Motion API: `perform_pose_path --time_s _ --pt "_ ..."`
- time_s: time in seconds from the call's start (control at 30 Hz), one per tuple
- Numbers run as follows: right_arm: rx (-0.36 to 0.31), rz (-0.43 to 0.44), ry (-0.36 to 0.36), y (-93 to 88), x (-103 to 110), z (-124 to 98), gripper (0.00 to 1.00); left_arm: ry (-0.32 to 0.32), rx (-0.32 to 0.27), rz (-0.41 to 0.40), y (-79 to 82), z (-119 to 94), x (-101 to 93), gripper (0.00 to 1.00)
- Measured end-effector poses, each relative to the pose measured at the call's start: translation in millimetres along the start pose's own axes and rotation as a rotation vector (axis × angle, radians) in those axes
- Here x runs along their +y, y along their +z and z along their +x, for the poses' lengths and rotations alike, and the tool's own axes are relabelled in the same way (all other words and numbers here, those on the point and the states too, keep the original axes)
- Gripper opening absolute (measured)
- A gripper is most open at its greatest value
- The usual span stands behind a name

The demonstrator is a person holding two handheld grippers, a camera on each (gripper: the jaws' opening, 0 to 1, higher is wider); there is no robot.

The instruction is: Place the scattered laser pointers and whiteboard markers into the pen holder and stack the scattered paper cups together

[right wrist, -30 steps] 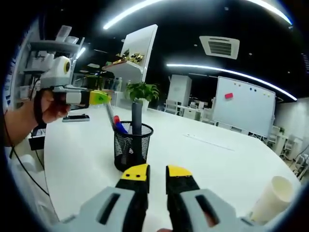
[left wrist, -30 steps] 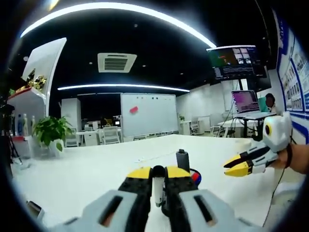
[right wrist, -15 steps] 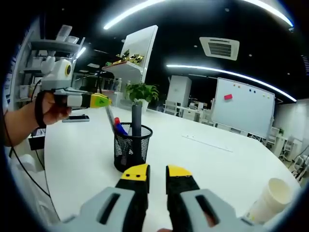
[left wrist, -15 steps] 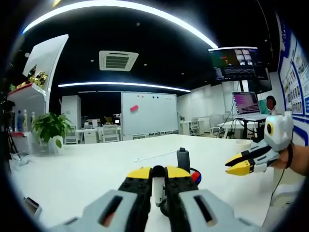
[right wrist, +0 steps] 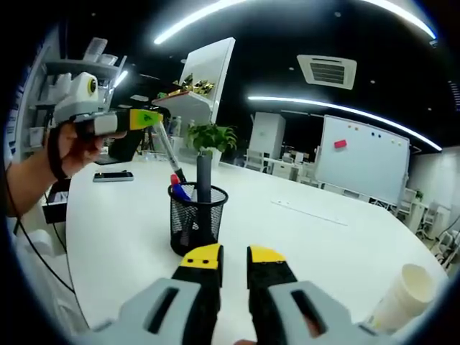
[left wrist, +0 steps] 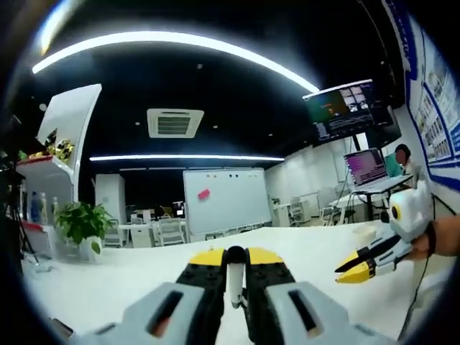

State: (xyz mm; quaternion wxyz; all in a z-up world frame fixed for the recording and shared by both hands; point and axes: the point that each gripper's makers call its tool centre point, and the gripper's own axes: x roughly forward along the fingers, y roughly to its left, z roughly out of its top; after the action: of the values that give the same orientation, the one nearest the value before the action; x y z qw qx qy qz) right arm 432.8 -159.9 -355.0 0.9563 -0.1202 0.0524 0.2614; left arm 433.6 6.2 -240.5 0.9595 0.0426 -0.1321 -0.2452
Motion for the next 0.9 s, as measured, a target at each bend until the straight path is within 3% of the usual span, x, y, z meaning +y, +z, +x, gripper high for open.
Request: perform_pose_path --time_s 0.23,0.47,0.9 --pt "0.003 0.003 0.0 -2.2 0 0 0.14 -0.002 -0.068 0.011 14.1 -4 -4.2 0.11" --pt "0.006 0.008 -0.001 -4.9 -1 1 0.14 -0.044 -0.063 -0.002 12.3 -1 -14.2 0.11" --pt "0.01 0.014 -0.003 -8.5 -2 -1 0.14 -0.092 0.056 -0.046 -30.1 14 -23.7 0.12"
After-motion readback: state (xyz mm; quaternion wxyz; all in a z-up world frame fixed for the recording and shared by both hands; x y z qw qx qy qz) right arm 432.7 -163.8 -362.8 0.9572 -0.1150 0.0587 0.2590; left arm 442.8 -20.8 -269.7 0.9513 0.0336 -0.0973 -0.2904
